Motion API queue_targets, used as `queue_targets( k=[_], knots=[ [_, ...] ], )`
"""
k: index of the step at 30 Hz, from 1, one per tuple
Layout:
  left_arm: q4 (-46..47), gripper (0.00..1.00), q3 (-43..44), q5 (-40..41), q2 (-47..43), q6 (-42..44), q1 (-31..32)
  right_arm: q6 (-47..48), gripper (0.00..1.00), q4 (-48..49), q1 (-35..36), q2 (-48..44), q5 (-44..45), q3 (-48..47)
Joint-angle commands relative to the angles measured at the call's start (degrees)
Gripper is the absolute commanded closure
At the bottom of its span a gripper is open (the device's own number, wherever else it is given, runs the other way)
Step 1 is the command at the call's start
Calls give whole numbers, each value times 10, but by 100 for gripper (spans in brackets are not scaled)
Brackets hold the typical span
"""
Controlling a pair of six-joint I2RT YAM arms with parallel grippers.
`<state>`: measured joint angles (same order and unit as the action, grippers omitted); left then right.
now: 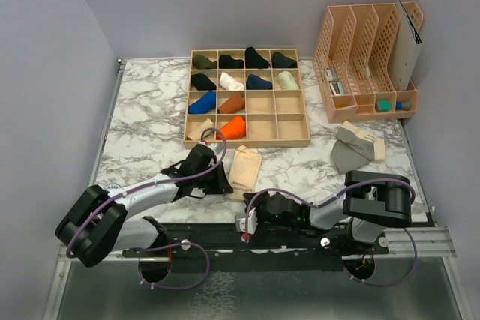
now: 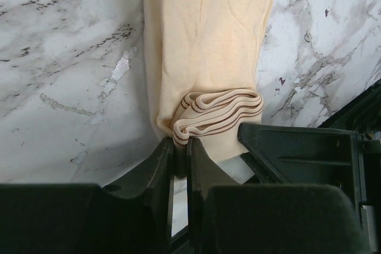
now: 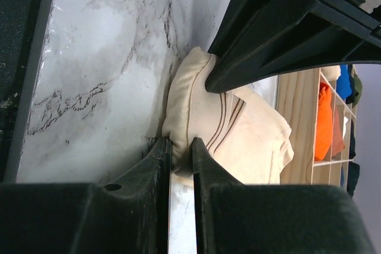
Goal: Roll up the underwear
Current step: Roll the underwear to the center of the board.
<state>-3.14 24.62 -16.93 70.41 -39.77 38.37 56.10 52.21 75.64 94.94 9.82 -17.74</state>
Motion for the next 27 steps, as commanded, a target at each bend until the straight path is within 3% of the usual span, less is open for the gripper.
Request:
queue_targets(
  k=[1, 5, 11, 16, 23, 27],
  knots=[
    [-28, 85, -15, -6, 0, 9, 4, -43, 100, -57, -15, -10, 2, -21],
    [-44, 77, -13, 17, -20, 1, 4, -92, 100, -111, -26, -52, -40, -29],
    [-56, 44, -22, 52, -81, -28, 3, -217, 99, -171, -34, -102, -125, -38],
    [-58, 37, -41, 63, -141, -56, -1, -337, 99, -141, -40, -86, -184, -30],
    [-87, 34, -60, 74, -215, -80, -2, -502, 99, -58, -74, -80, -226, 4],
    [-56, 37, -83, 52, -260, -84, -2, -595, 100, -11, -109, -72, -263, 16]
  ],
)
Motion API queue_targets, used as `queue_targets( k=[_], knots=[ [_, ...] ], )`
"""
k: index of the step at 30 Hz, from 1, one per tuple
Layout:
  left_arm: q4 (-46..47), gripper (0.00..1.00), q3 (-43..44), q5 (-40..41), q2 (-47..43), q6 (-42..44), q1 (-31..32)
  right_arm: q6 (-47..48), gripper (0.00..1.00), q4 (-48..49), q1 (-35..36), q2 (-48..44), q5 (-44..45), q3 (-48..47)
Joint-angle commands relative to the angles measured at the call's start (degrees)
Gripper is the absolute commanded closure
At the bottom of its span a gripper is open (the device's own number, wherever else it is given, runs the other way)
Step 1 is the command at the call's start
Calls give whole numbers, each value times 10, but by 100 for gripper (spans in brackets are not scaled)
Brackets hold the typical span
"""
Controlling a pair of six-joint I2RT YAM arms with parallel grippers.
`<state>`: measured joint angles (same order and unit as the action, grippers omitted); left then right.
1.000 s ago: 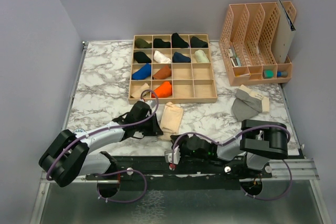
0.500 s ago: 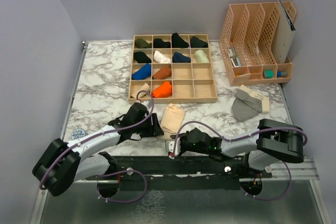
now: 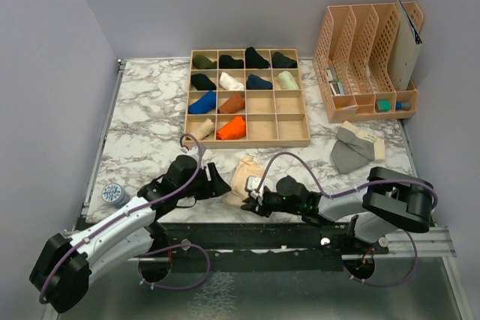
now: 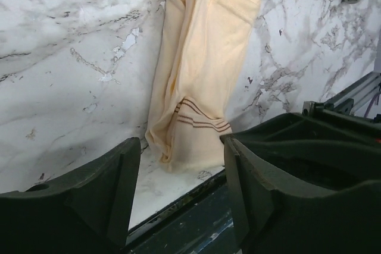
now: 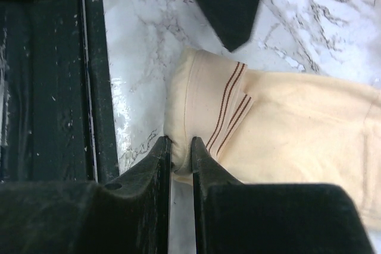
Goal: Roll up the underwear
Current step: Roll the underwear to the center of the board.
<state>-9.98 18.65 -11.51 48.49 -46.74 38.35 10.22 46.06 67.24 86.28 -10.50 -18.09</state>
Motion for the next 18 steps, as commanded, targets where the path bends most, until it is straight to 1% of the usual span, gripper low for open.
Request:
queue_targets(
  k=[1, 9, 12, 15, 18],
  knots=[
    [22, 37, -30, -6, -49, -16, -2, -155, 100, 65, -34, 24, -72, 23],
    [77, 35, -67, -28, -94, -4, -2, -317, 99, 201, -104, 84, -138, 64],
    [92, 34, -71, -32, -95, 9, -2, -375, 99, 245, -134, 115, -159, 73],
    [123, 33, -78, -46, -86, 15, -1, -441, 100, 258, -160, 147, -182, 71],
    [134, 33, -77, -61, -68, 28, -1, -504, 99, 311, -180, 190, -188, 83]
  ],
)
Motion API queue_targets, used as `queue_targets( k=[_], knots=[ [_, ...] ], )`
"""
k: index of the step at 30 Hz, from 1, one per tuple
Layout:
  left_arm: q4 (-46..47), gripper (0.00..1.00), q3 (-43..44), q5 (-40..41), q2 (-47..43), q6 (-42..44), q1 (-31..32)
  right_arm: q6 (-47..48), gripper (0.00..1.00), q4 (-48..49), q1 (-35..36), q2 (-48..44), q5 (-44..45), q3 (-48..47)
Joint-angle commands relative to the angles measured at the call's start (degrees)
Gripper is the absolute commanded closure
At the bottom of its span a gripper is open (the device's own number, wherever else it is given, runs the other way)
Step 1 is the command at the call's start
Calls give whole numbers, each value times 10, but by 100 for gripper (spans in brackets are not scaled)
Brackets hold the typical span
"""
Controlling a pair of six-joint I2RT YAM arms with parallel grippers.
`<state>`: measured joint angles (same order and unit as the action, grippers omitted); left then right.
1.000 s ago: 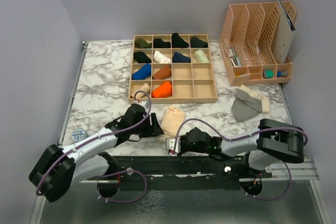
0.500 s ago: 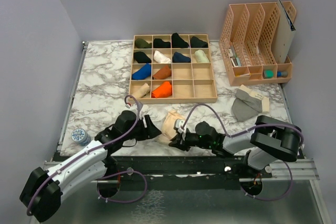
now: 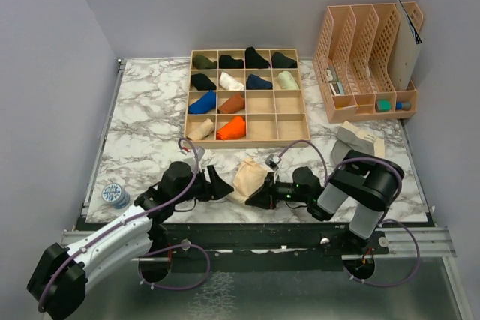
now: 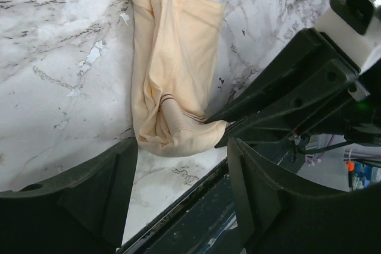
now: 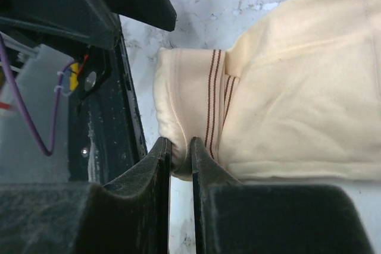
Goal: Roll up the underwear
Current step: Roll the underwear to the center of the board.
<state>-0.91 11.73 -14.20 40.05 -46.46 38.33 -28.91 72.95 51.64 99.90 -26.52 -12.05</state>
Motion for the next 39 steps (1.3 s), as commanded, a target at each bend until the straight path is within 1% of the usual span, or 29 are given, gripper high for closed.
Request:
queue_targets(
  k=[1, 5, 7, 9, 11, 14, 16, 21, 23, 26, 28, 29, 31, 33, 35, 37, 39],
  knots=[
    [46, 33, -8, -35, 22, 28, -1, -137, 100, 55, -34, 70, -32, 23],
    [45, 32, -8, -30, 36, 50, -1, -228, 100, 139, -63, 148, -40, 29],
    [46, 32, -11, -24, 38, 54, -1, -268, 100, 160, -73, 181, -48, 25],
    [47, 31, -13, -20, 44, 56, -1, -289, 99, 170, -80, 204, -50, 25],
    [52, 31, -15, -21, 54, 58, 1, -294, 100, 140, -84, 206, -46, 25],
    [82, 31, -22, -26, 73, 61, 0, -305, 99, 45, -97, 188, -45, 14],
    [93, 31, -24, -32, 88, 68, 0, -307, 97, 4, -104, 176, -48, 10],
    [157, 31, -39, -34, 116, 61, 0, -312, 96, -99, -113, 154, -49, -10],
    [163, 31, -38, -30, 131, 63, 0, -314, 96, -122, -115, 156, -57, -19],
    [184, 31, -31, -26, 160, 63, 0, -320, 96, -120, -117, 163, -63, -23],
    [196, 32, -29, -11, 187, 46, 0, -324, 93, -117, -121, 166, -59, -20],
    [217, 32, -34, -10, 203, 34, 1, -324, 92, -116, -122, 165, -57, -19],
    [277, 36, -50, -23, 247, 13, 2, -326, 90, -119, -125, 165, -59, -21],
    [291, 39, -46, -29, 294, 9, 4, -327, 88, -112, -125, 166, -68, -24],
    [302, 48, -44, -26, 327, 7, 6, -320, 85, -107, -127, 163, -77, -25],
    [309, 59, -49, -14, 339, -2, 6, -314, 82, -100, -128, 152, -77, -22],
    [311, 68, -58, -3, 332, -9, 7, -305, 75, -98, -128, 134, -75, -17]
  ],
)
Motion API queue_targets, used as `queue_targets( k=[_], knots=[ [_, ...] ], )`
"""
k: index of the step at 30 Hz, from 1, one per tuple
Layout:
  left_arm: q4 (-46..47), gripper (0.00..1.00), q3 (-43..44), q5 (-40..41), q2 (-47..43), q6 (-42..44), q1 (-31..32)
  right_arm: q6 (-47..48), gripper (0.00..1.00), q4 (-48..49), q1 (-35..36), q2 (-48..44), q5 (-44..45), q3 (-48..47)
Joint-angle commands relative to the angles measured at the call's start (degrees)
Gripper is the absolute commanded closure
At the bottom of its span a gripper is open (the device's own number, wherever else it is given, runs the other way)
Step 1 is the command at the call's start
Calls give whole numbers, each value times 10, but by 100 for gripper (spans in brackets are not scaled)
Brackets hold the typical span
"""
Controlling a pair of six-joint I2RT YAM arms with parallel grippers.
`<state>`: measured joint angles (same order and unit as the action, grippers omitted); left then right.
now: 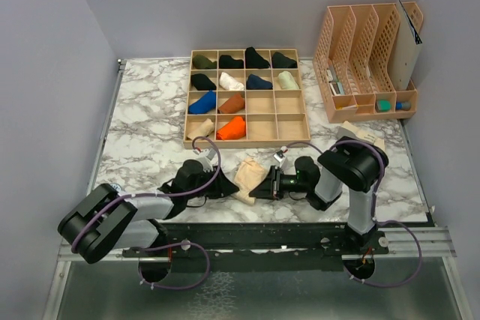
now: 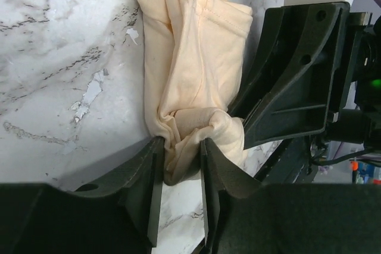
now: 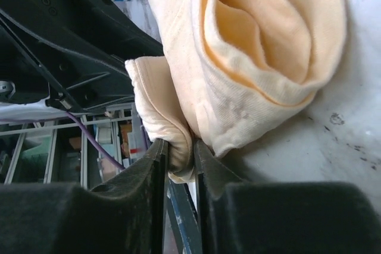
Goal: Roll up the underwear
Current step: Roll the underwear to the center of the board.
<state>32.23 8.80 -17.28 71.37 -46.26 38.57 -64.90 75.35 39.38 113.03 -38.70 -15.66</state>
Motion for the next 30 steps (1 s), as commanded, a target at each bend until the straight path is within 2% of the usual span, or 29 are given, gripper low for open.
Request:
queue_targets(
  k=[1, 3, 4, 5, 6, 10, 12, 15, 18, 21, 22, 23, 24, 26, 28, 30],
  knots=[
    [-21, 72, -34, 37, 11, -16, 4, 63, 72, -123, -5, -8, 46, 19],
    [-22, 75, -38, 51, -7, -21, 4, 85, 68, -146, -5, -36, 45, 14],
    [-25, 77, -37, 54, -11, -23, 4, 99, 58, -165, -5, -51, 46, 9],
    [-29, 78, -35, 56, -16, -25, 4, 113, 43, -188, -5, -70, 48, 5],
    [-32, 79, -33, 56, -17, -27, 4, 128, 36, -208, -5, -97, 53, 4],
    [-46, 79, -21, 53, -12, -36, 5, 195, 33, -322, -5, -211, 86, 7],
    [-48, 79, -18, 49, -9, -41, 6, 236, 33, -415, -5, -284, 124, 0],
    [-51, 80, -14, 44, -8, -52, 9, 306, 33, -550, -5, -411, 199, -16],
    [-64, 80, -3, 37, -12, -57, 11, 385, 33, -619, -5, -559, 261, -19],
    [-95, 80, 19, 38, -10, -54, 17, 442, 30, -588, -5, -692, 288, 2],
    [-105, 80, 25, 39, -8, -52, 19, 427, 22, -566, -5, -726, 318, 22],
    [-114, 80, 31, 39, -6, -51, 21, 388, 8, -557, -5, -756, 354, 47],
    [-123, 80, 36, 41, -5, -50, 23, 383, 7, -531, -5, -775, 368, 66],
    [-138, 80, 43, 46, -5, -47, 24, 441, 4, -467, -6, -779, 306, 83],
    [-164, 80, 53, 52, -6, -41, 25, 509, 0, -482, -4, -750, 236, 61],
    [-205, 80, 69, 66, -8, -33, 24, 551, 0, -452, 3, -707, 195, 55]
  ],
)
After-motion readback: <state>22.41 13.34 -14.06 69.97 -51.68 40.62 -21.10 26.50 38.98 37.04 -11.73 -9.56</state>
